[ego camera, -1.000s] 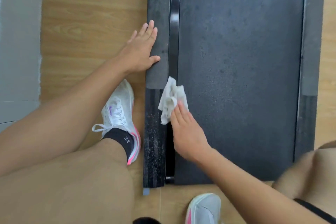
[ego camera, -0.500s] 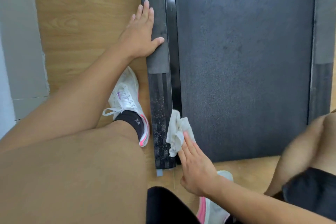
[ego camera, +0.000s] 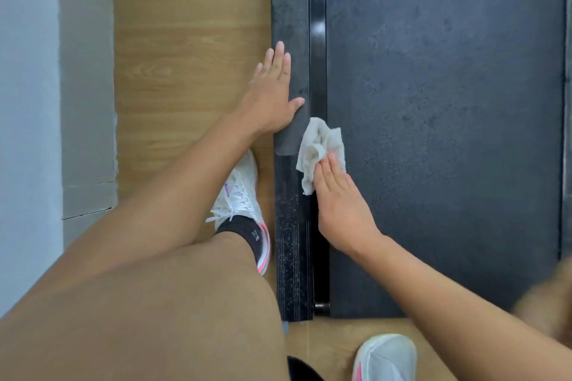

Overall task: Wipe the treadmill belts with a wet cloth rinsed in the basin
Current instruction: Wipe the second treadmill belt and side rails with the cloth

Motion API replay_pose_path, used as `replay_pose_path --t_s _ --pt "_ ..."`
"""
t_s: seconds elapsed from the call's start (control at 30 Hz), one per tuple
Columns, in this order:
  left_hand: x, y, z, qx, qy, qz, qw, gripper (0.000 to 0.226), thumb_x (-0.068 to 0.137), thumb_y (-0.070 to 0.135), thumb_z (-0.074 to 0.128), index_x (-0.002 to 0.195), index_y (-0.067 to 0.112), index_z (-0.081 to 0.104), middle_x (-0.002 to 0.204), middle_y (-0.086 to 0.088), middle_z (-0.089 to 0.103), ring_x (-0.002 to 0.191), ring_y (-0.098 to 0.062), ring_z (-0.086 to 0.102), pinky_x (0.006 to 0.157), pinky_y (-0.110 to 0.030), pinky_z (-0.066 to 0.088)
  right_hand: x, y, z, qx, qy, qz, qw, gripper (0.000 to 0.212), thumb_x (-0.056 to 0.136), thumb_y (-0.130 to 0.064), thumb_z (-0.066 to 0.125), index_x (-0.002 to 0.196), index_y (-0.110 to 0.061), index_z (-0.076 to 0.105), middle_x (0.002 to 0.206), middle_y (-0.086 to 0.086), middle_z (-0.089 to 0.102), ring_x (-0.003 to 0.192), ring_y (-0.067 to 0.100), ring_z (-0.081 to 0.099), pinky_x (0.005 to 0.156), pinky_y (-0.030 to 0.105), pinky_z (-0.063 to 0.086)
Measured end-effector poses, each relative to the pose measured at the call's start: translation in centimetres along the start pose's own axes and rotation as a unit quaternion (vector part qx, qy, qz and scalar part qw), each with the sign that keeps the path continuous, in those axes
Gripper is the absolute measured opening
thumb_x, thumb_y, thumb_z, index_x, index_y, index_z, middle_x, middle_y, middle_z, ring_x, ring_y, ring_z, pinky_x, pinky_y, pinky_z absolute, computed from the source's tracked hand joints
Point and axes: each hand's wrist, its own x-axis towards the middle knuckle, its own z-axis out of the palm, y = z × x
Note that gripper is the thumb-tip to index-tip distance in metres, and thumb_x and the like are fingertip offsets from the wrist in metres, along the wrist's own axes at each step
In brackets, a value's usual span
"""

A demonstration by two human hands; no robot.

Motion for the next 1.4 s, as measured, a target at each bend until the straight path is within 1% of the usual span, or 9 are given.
replay_pose_path --t_s 0.1,0.23,0.37,0.57,0.63,0.7,0.8,1.17,1.4 --pt "0.2 -0.3 0.3 -0.048 0.010 0.003 0.999 0.076 0.112 0.037 0.038 0.165 0.004 -0.004 0.172 -0.012 -0.019 0.161 -0.026 -0.012 0.132 -0.040 0.000 7.0 2.8 -4.3 0.014 0.100 -0.001 0.995 0.051 0.084 0.001 0.045 0.132 -0.009 0.058 0.144 0.003 0.055 0.145 0.034 0.037 0.087 0.043 0.051" --pt "0.2 -1.7 0.6 -0.142 0.027 0.026 0.989 0.065 0.111 0.013 0.036 0.166 0.006 0.003 0.174 -0.007 -0.015 0.161 -0.021 -0.011 0.132 -0.039 0.001 12.5 4.7 -7.8 0.039 0.125 0.010 0.991 0.030 0.080 -0.009 0.076 0.107 -0.011 0.062 0.114 0.003 0.058 0.111 0.031 0.048 0.071 0.040 0.050" --pt "0.3 -2.1 1.0 -0.196 0.065 0.034 0.978 0.063 0.107 0.002 0.036 0.166 0.009 0.015 0.175 -0.002 -0.003 0.161 -0.014 -0.003 0.132 -0.033 0.004 17.2 5.4 -11.9 0.128 0.133 0.066 0.981 0.015 0.088 -0.017 0.067 0.099 -0.018 0.057 0.097 -0.005 0.062 0.089 0.024 0.058 0.067 0.041 0.052" --pt "2.0 -6.5 -1.3 -0.272 0.204 -0.030 0.940 0.057 0.097 0.001 0.046 0.148 0.025 0.059 0.152 0.005 0.056 0.142 -0.007 0.051 0.119 -0.033 0.043 27.6 3.4 -21.1 0.156 0.264 0.037 0.951 0.027 0.088 -0.002 0.040 0.103 -0.022 0.050 0.090 -0.001 0.056 0.077 0.021 0.050 0.059 0.038 0.039" --pt "3.2 -7.9 -2.8 -0.280 0.217 -0.047 0.934 0.053 0.101 0.004 0.047 0.148 0.025 0.059 0.150 0.003 0.058 0.138 -0.010 0.056 0.114 -0.036 0.048 30.5 2.8 -21.5 0.062 0.228 -0.019 0.971 0.031 0.083 0.003 0.037 0.098 -0.018 0.054 0.096 0.001 0.055 0.087 0.024 0.052 0.066 0.040 0.046" --pt "4.9 -8.8 -4.4 -0.296 0.211 -0.063 0.930 0.050 0.105 0.006 0.047 0.149 0.027 0.058 0.146 0.001 0.063 0.127 -0.014 0.062 0.108 -0.038 0.051 33.5 3.0 -19.0 -0.057 0.138 -0.073 0.986 0.051 0.092 -0.016 0.028 0.126 0.007 0.059 0.130 0.026 0.057 0.127 0.048 0.051 0.100 0.058 0.050" --pt "8.4 -9.8 -6.5 -0.317 0.200 -0.070 0.925 0.048 0.108 0.010 0.046 0.151 0.028 0.056 0.133 -0.012 0.069 0.106 -0.024 0.062 0.095 -0.034 0.050 36.2 3.0 -16.7 -0.061 0.042 0.021 0.997 0.098 0.098 -0.065 0.006 0.162 0.009 -0.005 0.171 0.028 -0.011 0.160 0.042 -0.015 0.132 0.051 -0.002" --pt "24.3 -16.0 -10.1 -0.227 0.187 -0.029 0.955 0.064 0.109 0.026 0.047 0.166 0.009 0.021 0.175 -0.005 0.013 0.162 -0.015 0.006 0.129 -0.025 0.004 46.9 4.6 -21.7 -0.023 0.138 0.040 0.989 0.069 0.114 -0.037 0.024 0.165 0.001 -0.001 0.173 0.024 -0.013 0.161 0.035 -0.018 0.132 0.045 -0.006" --pt "29.1 -16.8 -12.2 -0.004 -0.018 -0.137 0.990 0.119 0.096 0.073 0.048 0.160 -0.001 -0.020 0.167 -0.019 -0.029 0.158 -0.033 -0.021 0.131 -0.044 -0.003 60.5 5.4 -29.3 -0.019 0.116 0.145 0.983 0.096 0.103 -0.063 0.036 0.166 -0.008 -0.012 0.173 0.017 -0.022 0.159 0.029 -0.025 0.129 0.047 -0.012"
